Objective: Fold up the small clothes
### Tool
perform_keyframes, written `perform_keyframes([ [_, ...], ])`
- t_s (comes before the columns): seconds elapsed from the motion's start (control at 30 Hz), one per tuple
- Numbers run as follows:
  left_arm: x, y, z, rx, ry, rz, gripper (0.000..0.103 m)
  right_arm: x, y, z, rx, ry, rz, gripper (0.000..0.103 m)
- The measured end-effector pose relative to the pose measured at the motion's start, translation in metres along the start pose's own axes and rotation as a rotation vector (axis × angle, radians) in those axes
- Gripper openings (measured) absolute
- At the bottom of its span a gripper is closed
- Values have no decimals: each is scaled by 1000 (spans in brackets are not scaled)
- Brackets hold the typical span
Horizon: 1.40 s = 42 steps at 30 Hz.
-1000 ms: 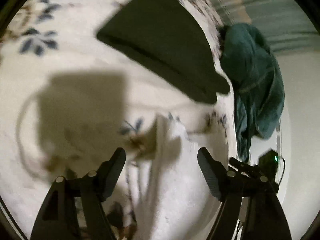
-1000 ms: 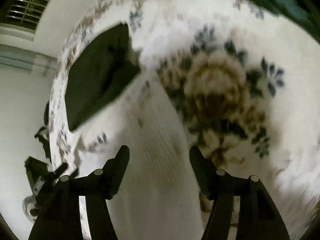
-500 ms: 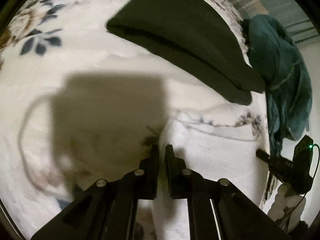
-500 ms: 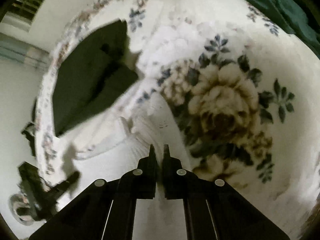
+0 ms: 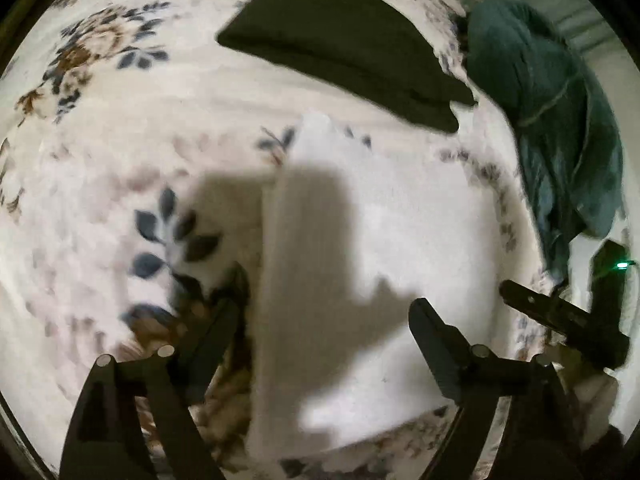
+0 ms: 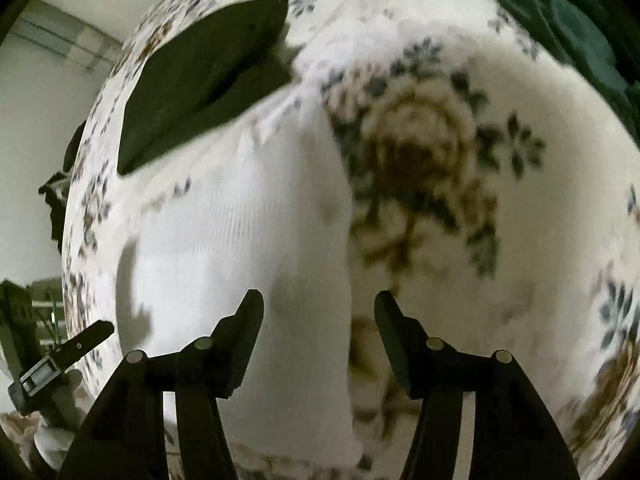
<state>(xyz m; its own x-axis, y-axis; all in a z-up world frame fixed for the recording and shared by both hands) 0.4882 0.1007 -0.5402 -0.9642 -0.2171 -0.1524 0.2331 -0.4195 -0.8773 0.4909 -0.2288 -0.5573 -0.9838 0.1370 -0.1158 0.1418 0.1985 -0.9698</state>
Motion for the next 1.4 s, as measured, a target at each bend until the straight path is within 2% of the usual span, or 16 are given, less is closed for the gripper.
perform_keyframes([
  [0.1, 7, 43, 8, -55, 18, -89, 88, 19, 16, -1, 8, 23, -34, 60],
  [0.13, 8, 58, 5, -65, -9, -123, 88, 22, 18, 0, 3, 35, -36, 60],
  [0.17, 9, 65, 4, -63, -22, -132, 94, 25, 22, 0, -5, 46, -40, 60],
  [0.23, 7, 76, -2, -61, -41, -121, 103, 27, 27, 0, -3, 50, -35, 60],
  [0.47, -1, 87, -12, -2, -60, -125, 103, 27, 27, 0, -4, 29, -35, 60],
  [0.6, -4, 87, -20, 37, -111, -112, 103, 23, 28, -9, 9, 6, -39, 60],
  [0.8, -8, 91, -16, 25, -114, -129, 103, 18, 29, -12, 12, -3, -40, 60],
  [1.07, 4, 81, -17, 36, -105, -62, 102, 5, 27, -4, -39, 74, -14, 60],
  [1.1, 5, 76, -15, 33, -101, -47, 98, 4, 28, -3, -49, 85, -13, 60],
  [1.17, 5, 66, -10, 40, -77, -14, 68, 2, 26, -2, -61, 99, 10, 57],
  [1.2, 5, 61, -5, 29, -56, -2, 66, 1, 25, -2, -71, 98, 22, 51],
  [1.27, 3, 55, -2, 17, -36, 18, 51, -1, 25, -4, -75, 87, 30, 40],
  [1.3, 4, 52, -2, 14, -26, 27, 50, -1, 24, -5, -78, 82, 37, 32],
  [1.37, 3, 50, -3, 14, -12, 37, 39, -1, 22, -12, -60, 63, 56, 26],
  [1.4, 4, 49, -2, 13, -5, 41, 39, -2, 22, -14, -55, 58, 64, 19],
])
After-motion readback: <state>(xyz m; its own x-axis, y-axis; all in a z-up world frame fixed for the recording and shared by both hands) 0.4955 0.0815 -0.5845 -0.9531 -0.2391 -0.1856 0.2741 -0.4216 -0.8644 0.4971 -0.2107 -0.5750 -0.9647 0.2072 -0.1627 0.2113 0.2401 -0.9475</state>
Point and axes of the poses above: each gripper's, at about its wrist camera, not at the fingertips, and y roughly the way its jaws point, z to its right, x to its underside, the point moved 2 cm from there along y, roughly the way its jaws point, and after that the axes turned 6 degrees about x, right-handed, at the moved point
